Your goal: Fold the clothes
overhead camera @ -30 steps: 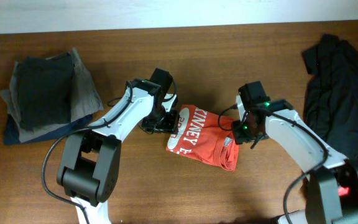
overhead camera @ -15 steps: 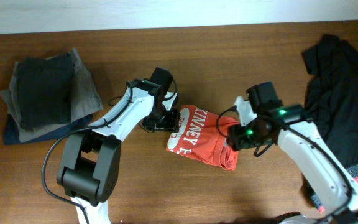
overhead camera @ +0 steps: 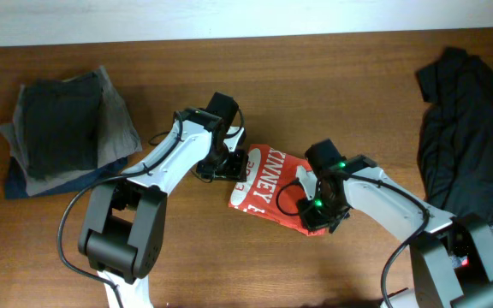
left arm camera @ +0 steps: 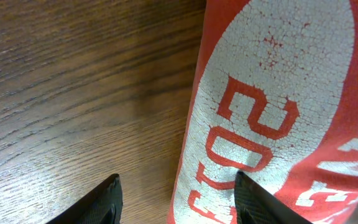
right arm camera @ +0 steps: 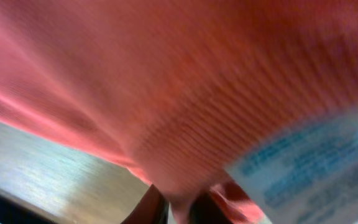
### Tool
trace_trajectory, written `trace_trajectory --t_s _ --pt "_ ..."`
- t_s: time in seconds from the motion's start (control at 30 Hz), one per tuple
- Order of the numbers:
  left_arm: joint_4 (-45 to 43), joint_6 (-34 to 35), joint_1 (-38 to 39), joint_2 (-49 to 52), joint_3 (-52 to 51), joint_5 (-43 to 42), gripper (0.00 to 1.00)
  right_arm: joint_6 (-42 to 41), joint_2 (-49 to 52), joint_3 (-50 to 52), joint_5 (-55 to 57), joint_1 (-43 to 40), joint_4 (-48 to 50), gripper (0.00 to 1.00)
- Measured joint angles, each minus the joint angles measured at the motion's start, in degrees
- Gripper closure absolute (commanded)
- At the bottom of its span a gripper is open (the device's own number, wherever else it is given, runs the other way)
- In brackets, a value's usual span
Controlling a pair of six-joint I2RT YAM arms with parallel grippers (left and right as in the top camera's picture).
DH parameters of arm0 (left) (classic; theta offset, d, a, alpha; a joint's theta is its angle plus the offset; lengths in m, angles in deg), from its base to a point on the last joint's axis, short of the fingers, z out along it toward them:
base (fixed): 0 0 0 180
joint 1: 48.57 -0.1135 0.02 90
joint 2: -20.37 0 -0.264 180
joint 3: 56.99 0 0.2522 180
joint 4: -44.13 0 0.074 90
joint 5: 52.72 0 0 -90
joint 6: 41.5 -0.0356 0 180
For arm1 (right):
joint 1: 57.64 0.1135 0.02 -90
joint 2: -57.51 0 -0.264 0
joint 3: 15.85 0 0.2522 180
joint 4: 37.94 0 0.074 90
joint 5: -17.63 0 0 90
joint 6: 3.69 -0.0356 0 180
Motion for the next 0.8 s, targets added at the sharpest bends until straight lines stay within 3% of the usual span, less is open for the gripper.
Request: trace_trajectory --t_s 0.13,0.3,0.63,0.8 --pt "0.00 0.00 0.00 0.00 0.00 0.00 0.42 -6.99 0.09 0.04 9.07 0.00 -5.33 0.84" --pt "0.24 0.00 0.00 0.00 0.00 0.00 0.43 -11.69 0.13 0.24 16.00 -0.02 -3.69 0.84" --pt "1.27 -2.47 0.00 0.00 1.07 0.63 0.44 -15.69 0.11 0.28 17.31 -0.28 -1.11 0.84" --pt "-3.08 -5.81 0.00 -0.26 8.52 1.92 0.44 -17.22 -4.48 0.07 17.33 -3.02 -0.02 0.67"
